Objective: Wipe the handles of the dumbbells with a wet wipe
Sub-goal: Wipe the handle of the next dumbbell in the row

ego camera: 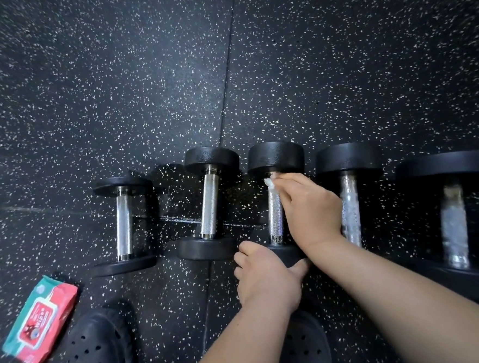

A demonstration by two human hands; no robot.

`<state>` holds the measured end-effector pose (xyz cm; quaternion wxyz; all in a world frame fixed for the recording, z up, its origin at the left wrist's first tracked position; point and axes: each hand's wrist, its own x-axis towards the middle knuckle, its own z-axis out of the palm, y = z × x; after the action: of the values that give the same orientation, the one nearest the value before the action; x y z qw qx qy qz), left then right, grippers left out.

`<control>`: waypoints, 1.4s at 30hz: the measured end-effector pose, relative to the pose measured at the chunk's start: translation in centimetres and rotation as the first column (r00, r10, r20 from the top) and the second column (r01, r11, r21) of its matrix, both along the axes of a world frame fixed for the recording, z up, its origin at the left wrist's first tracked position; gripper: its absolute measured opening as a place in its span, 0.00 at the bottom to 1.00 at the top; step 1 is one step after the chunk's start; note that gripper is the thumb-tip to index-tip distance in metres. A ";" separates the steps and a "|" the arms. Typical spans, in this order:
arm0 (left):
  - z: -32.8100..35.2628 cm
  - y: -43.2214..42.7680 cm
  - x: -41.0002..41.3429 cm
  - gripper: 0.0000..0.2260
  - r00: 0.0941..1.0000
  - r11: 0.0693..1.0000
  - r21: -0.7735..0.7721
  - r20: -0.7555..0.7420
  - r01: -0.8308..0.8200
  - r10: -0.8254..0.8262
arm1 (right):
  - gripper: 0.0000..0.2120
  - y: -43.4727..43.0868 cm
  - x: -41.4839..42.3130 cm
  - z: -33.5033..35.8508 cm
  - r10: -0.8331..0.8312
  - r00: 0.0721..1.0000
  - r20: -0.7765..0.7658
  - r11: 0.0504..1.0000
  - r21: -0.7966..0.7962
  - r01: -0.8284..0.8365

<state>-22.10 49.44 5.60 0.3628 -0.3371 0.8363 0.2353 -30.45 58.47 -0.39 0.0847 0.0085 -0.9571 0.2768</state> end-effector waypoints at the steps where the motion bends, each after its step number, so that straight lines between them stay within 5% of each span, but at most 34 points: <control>1: 0.0 0.0 0.0 0.46 1.000 1.000 -0.003 0.000 0.005 -0.005 | 0.06 -0.3 0.2 0.2 -0.060 0.997 0.038 0.997 -0.046 0.062; 8: 0.1 -0.1 0.0 0.47 1.000 1.000 0.013 -0.005 -0.001 0.001 | 0.05 -0.2 -0.4 0.1 -0.215 0.890 0.402 0.869 -0.337 0.363; 12: 0.3 -0.2 -0.1 0.46 1.000 1.000 0.022 -0.005 -0.003 0.003 | 0.05 -1.3 -1.6 -0.4 -0.178 0.692 0.699 0.535 -0.522 0.665; 14: 0.2 -0.2 -0.1 0.46 1.000 1.000 0.020 -0.004 -0.002 0.002 | 0.10 -1.8 -2.5 -0.4 -0.028 0.579 0.815 0.349 -0.534 0.770; 18: 0.2 -0.1 -0.1 0.46 1.000 1.000 0.008 -0.005 0.005 -0.005 | 0.15 -1.7 -3.4 0.4 0.229 0.467 0.854 0.099 -0.497 0.862; 25: -0.1 -0.2 0.0 0.47 1.000 1.000 0.002 -0.009 0.016 -0.016 | 0.16 -1.0 -2.7 0.6 0.245 0.425 0.872 0.192 -0.473 0.860; 29: -0.1 -0.2 0.0 0.48 1.000 1.000 0.004 -0.009 0.017 -0.017 | 0.14 -1.1 -3.1 0.6 0.229 0.463 0.856 0.112 -0.495 0.862; 33: -0.2 -0.3 0.0 0.48 1.000 1.000 0.001 -0.010 0.020 -0.020 | 0.06 -0.6 -2.1 0.3 0.054 0.574 0.817 0.178 -0.574 0.799; 35: -0.3 -0.2 0.0 0.48 1.000 1.000 0.002 -0.011 0.022 -0.022 | 0.05 -0.1 -1.3 0.4 -0.054 0.632 0.773 0.301 -0.590 0.749; 38: -0.2 -0.3 0.1 0.47 1.000 1.000 0.013 -0.016 0.013 -0.013 | 0.04 0.0 -0.2 0.8 -0.184 0.766 0.616 0.631 -0.524 0.573; 42: -0.3 -0.2 0.0 0.47 1.000 1.000 0.018 -0.015 -0.001 0.001 | 0.02 -0.7 0.6 1.5 -0.135 0.952 0.276 0.896 -0.376 0.236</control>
<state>-22.06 49.19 5.29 0.3595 -0.3324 0.8367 0.2453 -29.89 57.80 1.11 -0.0070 -0.1353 -0.8783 0.4584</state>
